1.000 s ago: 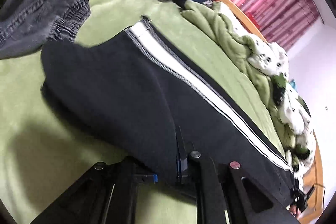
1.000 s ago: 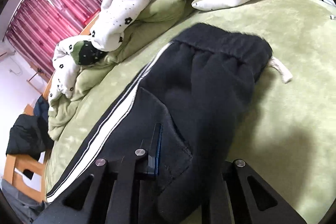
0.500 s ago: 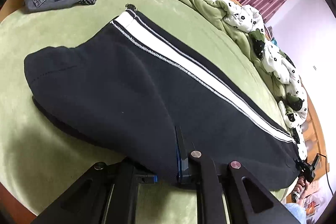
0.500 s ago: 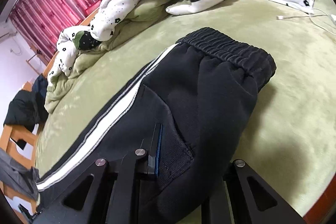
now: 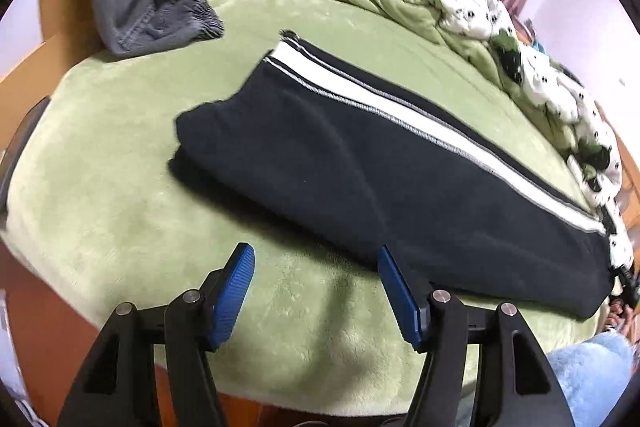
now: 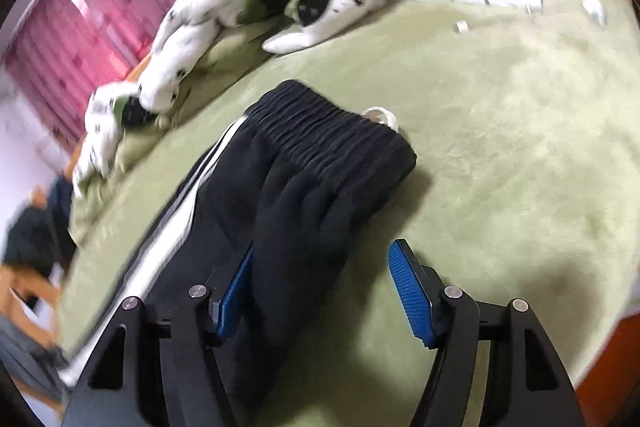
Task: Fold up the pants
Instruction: 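Open both grippers and lay the flipped pants on the blanket, then grasp the white-striped edge with both grippers and pull it open flat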
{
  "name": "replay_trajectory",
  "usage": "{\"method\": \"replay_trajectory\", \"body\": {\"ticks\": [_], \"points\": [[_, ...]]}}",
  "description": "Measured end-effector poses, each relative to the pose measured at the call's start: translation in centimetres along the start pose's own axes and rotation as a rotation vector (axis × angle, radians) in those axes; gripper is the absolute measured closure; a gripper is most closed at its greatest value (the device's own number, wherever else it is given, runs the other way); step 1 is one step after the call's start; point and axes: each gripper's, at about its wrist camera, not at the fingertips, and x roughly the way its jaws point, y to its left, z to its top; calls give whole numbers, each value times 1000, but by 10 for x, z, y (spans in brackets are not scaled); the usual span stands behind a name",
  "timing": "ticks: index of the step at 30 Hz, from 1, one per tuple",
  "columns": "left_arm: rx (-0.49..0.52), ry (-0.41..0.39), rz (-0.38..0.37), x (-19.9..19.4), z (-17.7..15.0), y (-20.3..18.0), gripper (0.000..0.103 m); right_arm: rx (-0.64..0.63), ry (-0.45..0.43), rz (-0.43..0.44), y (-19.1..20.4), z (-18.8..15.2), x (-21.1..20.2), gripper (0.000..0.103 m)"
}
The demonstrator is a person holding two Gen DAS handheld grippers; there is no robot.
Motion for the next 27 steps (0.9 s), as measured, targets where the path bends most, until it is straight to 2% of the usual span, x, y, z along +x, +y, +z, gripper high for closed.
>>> {"method": "replay_trajectory", "body": {"ticks": [3,4,5,7,8,10,11,12,14,15,16,17,19,21,24,27], "points": [[-24,-44,-48,-14,7,-2,41,77,27,22,-3,16,26,36],[-15,-57,-56,-17,10,-6,41,89,32,0,1,22,32,33],[-6,-67,-55,-19,11,-10,41,86,30,-20,5,26,34,38],[29,-88,-45,-21,19,-22,41,-10,-6,-75,24,39,26,54],[36,-94,-47,-20,22,-28,41,-85,-51,-58,35,45,11,59],[47,-116,-60,-21,30,-36,41,-109,-71,-6,38,52,-1,61],[49,-125,-72,-21,33,-39,41,-110,-50,-6,37,54,0,59],[50,-136,-86,-20,38,-42,41,-121,-4,-41,33,54,8,58],[52,-143,-93,-15,45,-46,41,-142,63,-135,25,50,22,45],[54,-145,-93,-12,48,-47,41,-171,104,-164,19,44,27,43],[56,-142,-80,-8,53,-48,41,-185,88,-141,13,39,22,40],[58,-137,-64,-4,56,-48,41,-192,63,-141,8,34,14,33],[65,-131,-47,5,67,-46,41,-228,4,-218,4,24,-6,27],[67,-128,-28,14,80,-44,41,-279,7,-244,11,18,-15,27],[82,-114,27,34,107,-40,41,-368,-56,-316,43,12,-31,28],[89,-112,65,59,133,-30,41,-468,-96,-304,88,4,-37,28]]}}
